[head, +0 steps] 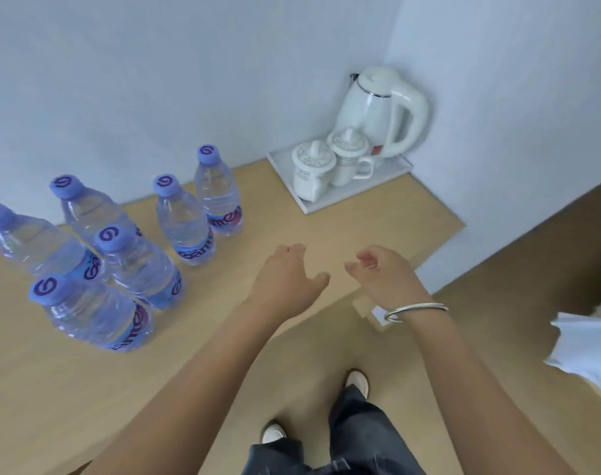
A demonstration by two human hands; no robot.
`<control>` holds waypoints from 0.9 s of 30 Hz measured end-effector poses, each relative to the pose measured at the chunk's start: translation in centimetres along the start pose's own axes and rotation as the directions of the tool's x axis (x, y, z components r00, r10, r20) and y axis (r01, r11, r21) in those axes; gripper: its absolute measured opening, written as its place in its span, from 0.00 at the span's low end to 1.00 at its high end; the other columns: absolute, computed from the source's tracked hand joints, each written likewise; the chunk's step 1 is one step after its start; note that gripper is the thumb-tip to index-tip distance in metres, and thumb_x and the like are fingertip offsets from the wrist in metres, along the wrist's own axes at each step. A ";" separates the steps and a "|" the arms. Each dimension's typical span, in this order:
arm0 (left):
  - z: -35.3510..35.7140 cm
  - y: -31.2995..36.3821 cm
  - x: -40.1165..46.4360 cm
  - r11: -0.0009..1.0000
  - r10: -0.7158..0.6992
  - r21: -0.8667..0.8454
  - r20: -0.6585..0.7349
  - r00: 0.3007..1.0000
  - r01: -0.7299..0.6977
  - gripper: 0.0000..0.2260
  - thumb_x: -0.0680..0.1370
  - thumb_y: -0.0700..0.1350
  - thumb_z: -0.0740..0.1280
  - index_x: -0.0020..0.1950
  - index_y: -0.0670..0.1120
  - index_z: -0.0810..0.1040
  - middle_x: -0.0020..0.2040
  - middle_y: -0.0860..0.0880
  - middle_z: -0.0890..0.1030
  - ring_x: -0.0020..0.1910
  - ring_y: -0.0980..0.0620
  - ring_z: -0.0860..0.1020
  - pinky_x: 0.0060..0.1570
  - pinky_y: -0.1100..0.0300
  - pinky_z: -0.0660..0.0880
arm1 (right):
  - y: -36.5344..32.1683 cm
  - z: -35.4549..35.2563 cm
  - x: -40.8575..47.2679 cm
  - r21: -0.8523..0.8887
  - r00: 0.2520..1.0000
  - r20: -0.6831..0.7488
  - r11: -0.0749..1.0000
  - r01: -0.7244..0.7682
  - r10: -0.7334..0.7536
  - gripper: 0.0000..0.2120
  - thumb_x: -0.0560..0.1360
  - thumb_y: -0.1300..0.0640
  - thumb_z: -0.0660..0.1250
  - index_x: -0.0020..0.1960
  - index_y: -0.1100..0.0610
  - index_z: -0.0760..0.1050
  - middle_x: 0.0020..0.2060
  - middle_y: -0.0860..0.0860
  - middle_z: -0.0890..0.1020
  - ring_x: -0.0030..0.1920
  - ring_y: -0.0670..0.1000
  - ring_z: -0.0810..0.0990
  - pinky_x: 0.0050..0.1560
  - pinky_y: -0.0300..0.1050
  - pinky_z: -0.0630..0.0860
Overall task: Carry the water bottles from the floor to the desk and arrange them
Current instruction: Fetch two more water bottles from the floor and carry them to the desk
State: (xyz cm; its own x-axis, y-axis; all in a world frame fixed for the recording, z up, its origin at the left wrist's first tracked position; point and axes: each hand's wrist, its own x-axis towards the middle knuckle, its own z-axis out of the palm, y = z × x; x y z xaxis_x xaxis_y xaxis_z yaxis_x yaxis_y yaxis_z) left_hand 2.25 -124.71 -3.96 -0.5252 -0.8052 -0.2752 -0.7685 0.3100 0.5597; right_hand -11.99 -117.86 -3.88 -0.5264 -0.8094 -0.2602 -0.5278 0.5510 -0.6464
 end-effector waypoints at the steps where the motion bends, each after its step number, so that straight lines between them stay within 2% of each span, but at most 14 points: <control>1: 0.6 1.1 0.0 0.999 0.044 0.006 0.027 0.999 -0.044 0.29 0.75 0.56 0.64 0.72 0.44 0.63 0.69 0.45 0.67 0.67 0.46 0.67 0.63 0.55 0.65 | 1.1 -1.1 -0.6 0.025 0.999 -0.026 0.999 -0.041 0.042 0.18 0.74 0.50 0.65 0.60 0.58 0.73 0.56 0.53 0.78 0.56 0.51 0.75 0.57 0.43 0.69; 9: 6.0 11.2 -0.5 0.930 0.338 0.078 0.200 0.920 -0.359 0.27 0.76 0.57 0.63 0.72 0.48 0.64 0.69 0.49 0.67 0.66 0.49 0.69 0.59 0.56 0.67 | 11.0 -9.6 -6.5 0.157 0.925 -0.274 0.961 -0.226 0.263 0.17 0.75 0.49 0.65 0.59 0.57 0.74 0.54 0.51 0.78 0.51 0.48 0.75 0.52 0.42 0.70; 13: 9.9 17.2 -0.9 0.882 0.433 0.086 0.243 0.868 -0.463 0.22 0.76 0.56 0.62 0.68 0.50 0.70 0.67 0.52 0.71 0.56 0.53 0.74 0.51 0.61 0.66 | 16.3 -13.5 -9.4 0.195 0.877 -0.348 0.940 -0.279 0.332 0.16 0.74 0.49 0.65 0.58 0.56 0.74 0.48 0.48 0.77 0.49 0.48 0.75 0.48 0.41 0.69; 15: 12.2 20.4 -1.3 0.866 0.456 0.073 0.287 0.843 -0.494 0.20 0.76 0.56 0.62 0.67 0.51 0.71 0.66 0.52 0.73 0.57 0.53 0.74 0.52 0.61 0.67 | 19.1 -15.6 -11.0 0.216 0.848 -0.381 0.927 -0.305 0.368 0.15 0.74 0.49 0.66 0.57 0.56 0.75 0.45 0.48 0.76 0.49 0.49 0.76 0.49 0.42 0.71; 18: 15.5 24.9 -1.9 0.850 0.471 0.074 0.339 0.814 -0.522 0.20 0.76 0.57 0.63 0.65 0.51 0.73 0.64 0.53 0.74 0.59 0.52 0.74 0.56 0.59 0.69 | 23.5 -18.6 -13.0 0.226 0.818 -0.411 0.914 -0.337 0.403 0.16 0.74 0.48 0.65 0.57 0.55 0.74 0.48 0.48 0.76 0.49 0.49 0.76 0.50 0.43 0.72; 20: 17.6 27.7 -2.0 0.838 0.483 0.075 0.358 0.799 -0.540 0.19 0.75 0.57 0.63 0.63 0.51 0.74 0.62 0.54 0.75 0.59 0.53 0.75 0.57 0.57 0.71 | 26.3 -20.4 -14.0 0.203 0.807 -0.416 0.908 -0.366 0.418 0.17 0.74 0.47 0.64 0.60 0.55 0.73 0.52 0.50 0.77 0.51 0.50 0.76 0.50 0.42 0.71; 23: 20.8 31.8 -1.7 0.813 0.513 0.087 0.358 0.780 -0.575 0.13 0.76 0.55 0.62 0.58 0.52 0.76 0.57 0.54 0.78 0.53 0.53 0.76 0.53 0.58 0.72 | 29.9 -23.1 -15.1 0.064 0.808 -0.444 0.914 -0.402 0.387 0.19 0.76 0.47 0.62 0.63 0.55 0.71 0.59 0.50 0.76 0.57 0.51 0.75 0.54 0.45 0.71; 27: 24.7 36.8 -0.8 0.780 0.531 0.135 0.374 0.760 -0.611 0.14 0.76 0.51 0.62 0.60 0.53 0.75 0.59 0.55 0.77 0.56 0.52 0.76 0.52 0.59 0.70 | 34.1 -26.8 -15.9 -0.063 0.815 -0.468 0.907 -0.416 0.342 0.19 0.77 0.47 0.60 0.63 0.55 0.70 0.59 0.50 0.75 0.58 0.51 0.74 0.54 0.46 0.70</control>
State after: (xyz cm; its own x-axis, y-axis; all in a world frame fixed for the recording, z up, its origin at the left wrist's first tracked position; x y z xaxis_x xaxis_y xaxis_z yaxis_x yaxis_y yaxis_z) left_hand -34.64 -100.20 -2.47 -0.9443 -0.2580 -0.2045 -0.3273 0.8022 0.4994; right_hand -39.44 -80.77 -2.56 -0.9213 -0.3765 -0.0975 -0.3014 0.8496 -0.4329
